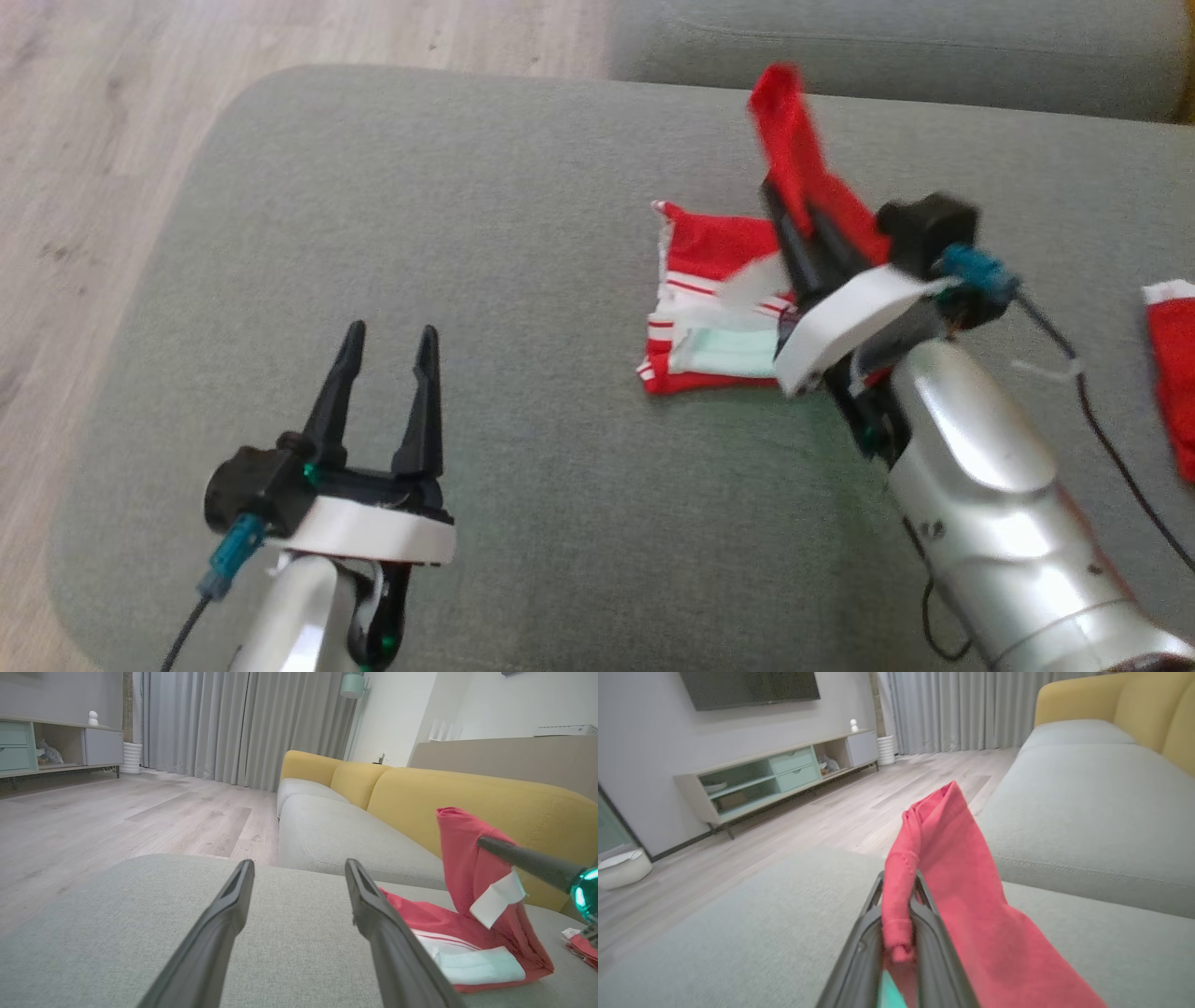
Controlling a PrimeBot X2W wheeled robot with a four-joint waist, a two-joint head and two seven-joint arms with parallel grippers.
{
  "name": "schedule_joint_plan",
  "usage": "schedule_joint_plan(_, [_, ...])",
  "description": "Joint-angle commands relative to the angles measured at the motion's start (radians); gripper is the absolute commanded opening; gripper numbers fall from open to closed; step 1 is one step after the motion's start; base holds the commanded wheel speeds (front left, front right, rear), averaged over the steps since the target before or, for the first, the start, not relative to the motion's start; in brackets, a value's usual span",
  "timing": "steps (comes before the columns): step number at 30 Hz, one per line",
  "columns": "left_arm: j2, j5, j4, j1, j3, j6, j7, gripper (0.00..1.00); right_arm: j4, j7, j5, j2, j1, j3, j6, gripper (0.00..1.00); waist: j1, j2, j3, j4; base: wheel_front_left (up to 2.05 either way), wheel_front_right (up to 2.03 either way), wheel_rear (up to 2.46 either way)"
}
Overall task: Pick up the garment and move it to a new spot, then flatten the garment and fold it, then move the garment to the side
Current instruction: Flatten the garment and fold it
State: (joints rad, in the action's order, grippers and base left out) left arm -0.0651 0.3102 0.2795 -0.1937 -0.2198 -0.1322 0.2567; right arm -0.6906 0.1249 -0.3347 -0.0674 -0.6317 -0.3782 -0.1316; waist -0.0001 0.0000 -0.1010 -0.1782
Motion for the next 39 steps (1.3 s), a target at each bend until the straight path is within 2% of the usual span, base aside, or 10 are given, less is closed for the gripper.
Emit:
schedule_joint_plan(1, [-0.009, 0.008, -0.029, -0.029, 0.020, 0.002, 0.005, 1.00, 0.026, -0.003, -0.005, 0.017, -0.010, -0.036, 0.001, 0.00, 0.0001, 0.0000, -0.014, -0.027, 0.00, 0.00, 0.00])
schedule_joint_plan(9, [-0.005, 0.011, -0.031, -0.049, 0.004, 0.002, 0.005, 1.00, -0.093, -0.003, 0.008, 0.017, -0.019, -0.094, 0.001, 0.00, 0.0001, 0.0000, -0.054, -0.085, 0.00, 0.00, 0.00])
schedule_joint_plan(10, [-0.005, 0.007, -0.027, -0.049, 0.012, 0.002, 0.005, 1.00, -0.112, -0.004, 0.023, 0.017, -0.024, -0.099, 0.001, 0.82, 0.0001, 0.0000, -0.056, -0.087, 0.00, 0.00, 0.00])
schedule_joint_plan(11, [-0.004, 0.000, -0.024, -0.050, 0.021, 0.002, 0.005, 1.00, -0.125, -0.002, 0.026, 0.017, -0.027, -0.099, 0.001, 1.00, 0.0001, 0.0000, -0.058, -0.090, 0.00, 0.00, 0.00])
schedule_joint_plan(14, [0.000, -0.004, -0.019, -0.053, 0.031, 0.002, 0.005, 1.00, -0.134, 0.009, -0.005, 0.017, -0.027, -0.133, 0.001, 1.00, 0.0001, 0.0000, -0.055, -0.090, 0.00, 0.00, 0.00])
schedule_joint_plan(18, [-0.002, -0.011, -0.019, -0.050, 0.046, 0.002, 0.005, 1.00, -0.124, 0.042, -0.039, 0.017, -0.037, -0.170, 0.001, 1.00, 0.0001, 0.0000, -0.034, -0.054, 0.00, 0.00, 0.00])
schedule_joint_plan(25, [-0.012, -0.016, -0.031, -0.038, 0.067, 0.002, 0.005, 1.00, -0.128, 0.106, -0.038, 0.017, -0.060, -0.115, 0.001, 1.00, 0.0001, 0.0000, 0.006, 0.023, 0.00, 0.00, 0.00])
schedule_joint_plan(31, [-0.015, -0.021, -0.047, -0.016, 0.090, 0.002, 0.005, 1.00, -0.115, 0.134, 0.082, 0.017, -0.050, 0.061, 0.001, 1.00, 0.0001, 0.0000, 0.032, 0.108, 0.00, 0.00, 0.00])
schedule_joint_plan(36, [-0.014, -0.026, -0.055, 0.006, 0.111, 0.002, 0.005, 1.00, 0.053, 0.136, 0.210, 0.017, 0.066, 0.217, 0.001, 1.00, 0.0001, 0.0000, 0.043, 0.163, 0.00, 0.00, 0.00])
schedule_joint_plan(39, [-0.013, -0.034, -0.053, 0.021, 0.121, 0.002, 0.005, 1.00, 0.161, 0.137, 0.243, 0.017, 0.172, 0.290, 0.001, 1.00, 0.0001, 0.0000, 0.047, 0.186, 0.00, 0.00, 0.00])
